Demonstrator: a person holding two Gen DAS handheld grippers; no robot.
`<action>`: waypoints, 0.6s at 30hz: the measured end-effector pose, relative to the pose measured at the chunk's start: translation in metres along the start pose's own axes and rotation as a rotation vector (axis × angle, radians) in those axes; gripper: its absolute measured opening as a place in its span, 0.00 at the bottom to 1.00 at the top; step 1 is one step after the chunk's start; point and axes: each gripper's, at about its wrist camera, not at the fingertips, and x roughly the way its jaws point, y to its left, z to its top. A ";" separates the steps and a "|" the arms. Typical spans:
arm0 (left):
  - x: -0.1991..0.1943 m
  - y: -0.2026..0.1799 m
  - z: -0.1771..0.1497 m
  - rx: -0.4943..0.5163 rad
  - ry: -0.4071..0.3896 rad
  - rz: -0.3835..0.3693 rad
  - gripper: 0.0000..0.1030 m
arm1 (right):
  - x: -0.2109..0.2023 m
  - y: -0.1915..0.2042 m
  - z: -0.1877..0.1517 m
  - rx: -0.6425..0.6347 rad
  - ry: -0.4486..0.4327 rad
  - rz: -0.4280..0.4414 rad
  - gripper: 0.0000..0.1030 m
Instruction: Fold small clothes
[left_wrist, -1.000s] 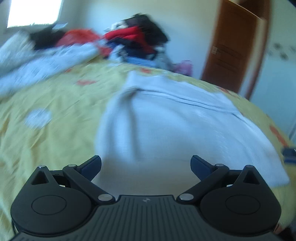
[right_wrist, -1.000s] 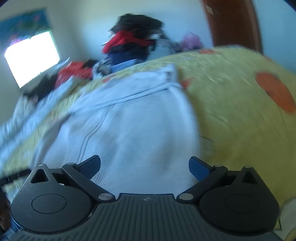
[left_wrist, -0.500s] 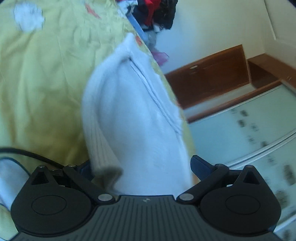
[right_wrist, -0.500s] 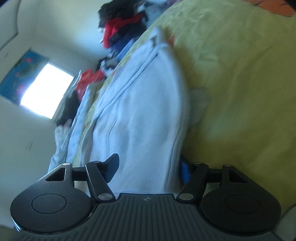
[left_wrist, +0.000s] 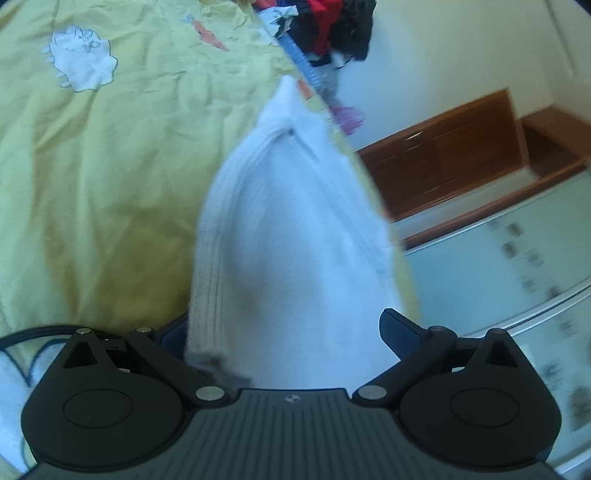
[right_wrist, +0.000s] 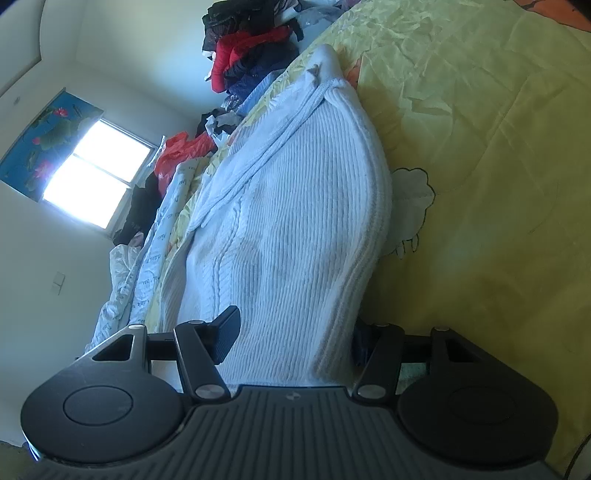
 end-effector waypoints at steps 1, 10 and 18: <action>0.001 -0.005 -0.003 0.034 -0.006 0.020 0.99 | 0.000 0.000 0.000 0.001 -0.001 -0.001 0.62; 0.013 -0.022 -0.008 0.191 -0.038 0.247 0.23 | 0.003 0.000 0.001 -0.004 -0.014 -0.001 0.63; 0.004 -0.031 -0.004 0.228 -0.058 0.269 0.09 | -0.003 0.000 0.000 0.010 -0.064 0.028 0.12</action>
